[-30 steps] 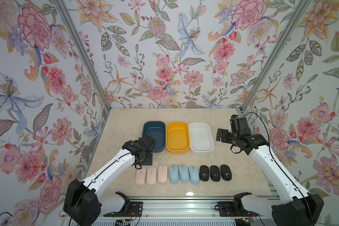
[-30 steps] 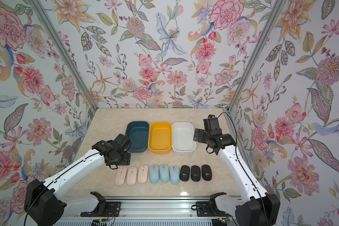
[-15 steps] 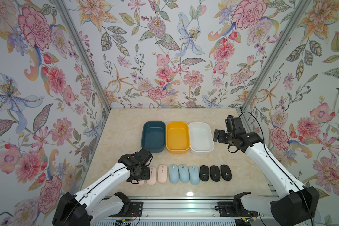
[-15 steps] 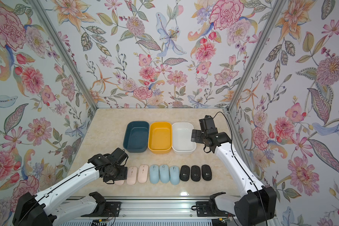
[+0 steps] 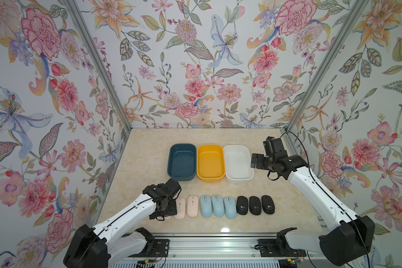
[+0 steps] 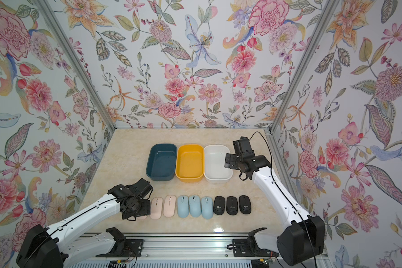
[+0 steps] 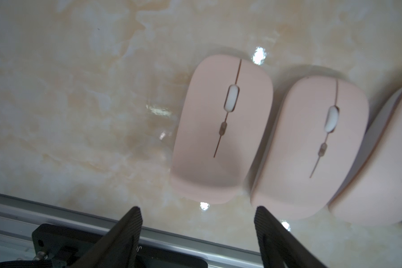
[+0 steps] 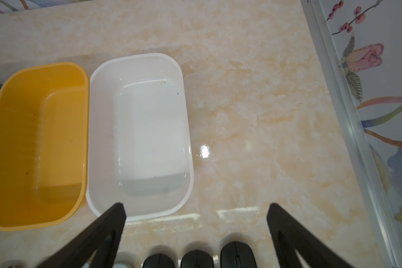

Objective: Place the mice by color into the storage box
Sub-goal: Pick up the mouse from the center of the board.

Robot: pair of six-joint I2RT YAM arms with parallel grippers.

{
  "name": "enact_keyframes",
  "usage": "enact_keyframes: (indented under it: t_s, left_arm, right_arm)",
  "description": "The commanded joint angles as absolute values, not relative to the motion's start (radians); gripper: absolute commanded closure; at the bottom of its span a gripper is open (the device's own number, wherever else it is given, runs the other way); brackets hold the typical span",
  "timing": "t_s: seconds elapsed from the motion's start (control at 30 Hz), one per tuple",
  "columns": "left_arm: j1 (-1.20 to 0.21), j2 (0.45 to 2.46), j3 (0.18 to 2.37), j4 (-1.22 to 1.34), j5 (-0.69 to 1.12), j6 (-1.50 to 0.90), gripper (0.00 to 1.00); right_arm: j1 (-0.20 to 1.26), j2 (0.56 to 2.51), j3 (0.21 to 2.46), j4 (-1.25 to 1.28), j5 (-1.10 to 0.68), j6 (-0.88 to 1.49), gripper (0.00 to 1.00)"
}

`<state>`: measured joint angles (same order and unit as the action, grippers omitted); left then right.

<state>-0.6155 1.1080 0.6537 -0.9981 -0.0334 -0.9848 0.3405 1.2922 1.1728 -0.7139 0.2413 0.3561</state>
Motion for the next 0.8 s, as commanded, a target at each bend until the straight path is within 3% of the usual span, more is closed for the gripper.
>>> enact_keyframes:
  t_s: [0.0,0.77]
  left_arm:
    - [-0.626,1.131,0.631,-0.963,-0.059,-1.002,0.2]
    - [-0.49,1.229,0.598,-0.838,-0.036,-0.903,0.19]
  right_arm:
    - [0.348,1.304,1.203,-0.724,0.265,0.371,0.01]
    - [0.35,1.339,1.239,-0.73,0.278,0.364,0.01]
